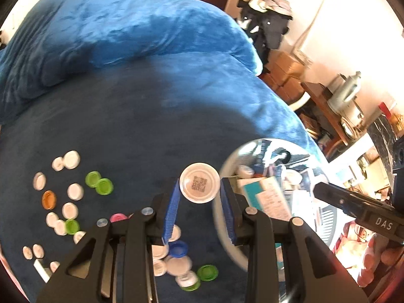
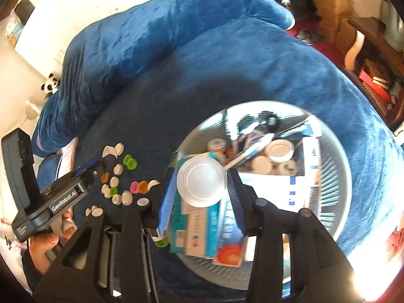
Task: Organize objects
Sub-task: 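Carry both held caps in the grippers over the basket, then open the left gripper to drop its cap while the right drops its cap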
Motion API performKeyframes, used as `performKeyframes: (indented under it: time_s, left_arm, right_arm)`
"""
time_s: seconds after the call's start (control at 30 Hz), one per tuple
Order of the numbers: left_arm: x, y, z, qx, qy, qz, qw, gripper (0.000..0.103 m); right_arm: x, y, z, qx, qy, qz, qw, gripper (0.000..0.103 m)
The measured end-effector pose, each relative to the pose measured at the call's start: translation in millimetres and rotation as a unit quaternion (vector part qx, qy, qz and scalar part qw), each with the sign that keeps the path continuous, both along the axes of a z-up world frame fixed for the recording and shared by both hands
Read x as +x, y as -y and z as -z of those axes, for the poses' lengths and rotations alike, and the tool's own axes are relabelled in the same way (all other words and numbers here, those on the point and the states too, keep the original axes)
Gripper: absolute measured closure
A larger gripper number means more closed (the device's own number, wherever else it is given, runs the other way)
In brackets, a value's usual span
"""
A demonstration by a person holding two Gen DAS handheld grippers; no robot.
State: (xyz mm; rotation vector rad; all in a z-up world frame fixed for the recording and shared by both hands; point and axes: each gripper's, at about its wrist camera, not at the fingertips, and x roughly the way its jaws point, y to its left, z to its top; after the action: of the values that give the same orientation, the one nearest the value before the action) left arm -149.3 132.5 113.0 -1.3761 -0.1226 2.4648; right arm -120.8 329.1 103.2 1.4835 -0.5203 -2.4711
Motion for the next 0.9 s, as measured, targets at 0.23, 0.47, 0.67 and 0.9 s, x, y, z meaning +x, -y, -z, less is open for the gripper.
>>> performKeyframes:
  time_s: [0.23,0.47,0.67,0.9]
  left_arm:
    - [-6,-47,4,-0.001,0.003,0.033,0.9994,0.070]
    - [-13,-76,14,-0.006,0.011,0.052,0.9986,0.070]
    - [-21,-93,23,-0.008,0.014,0.061,0.9980,0.070]
    - [-29,-102,27,0.006,0.019,0.062,0.9979,0.019]
  right_arm:
    - [-3,-16,4,0.001,0.002,0.021,1.000,0.061]
    - [-6,-33,10,0.001,0.007,0.042,0.999,0.061]
    - [-9,-44,11,0.004,0.007,0.062,0.998,0.061]
    - [-15,-54,13,0.013,0.001,0.089,0.996,0.060]
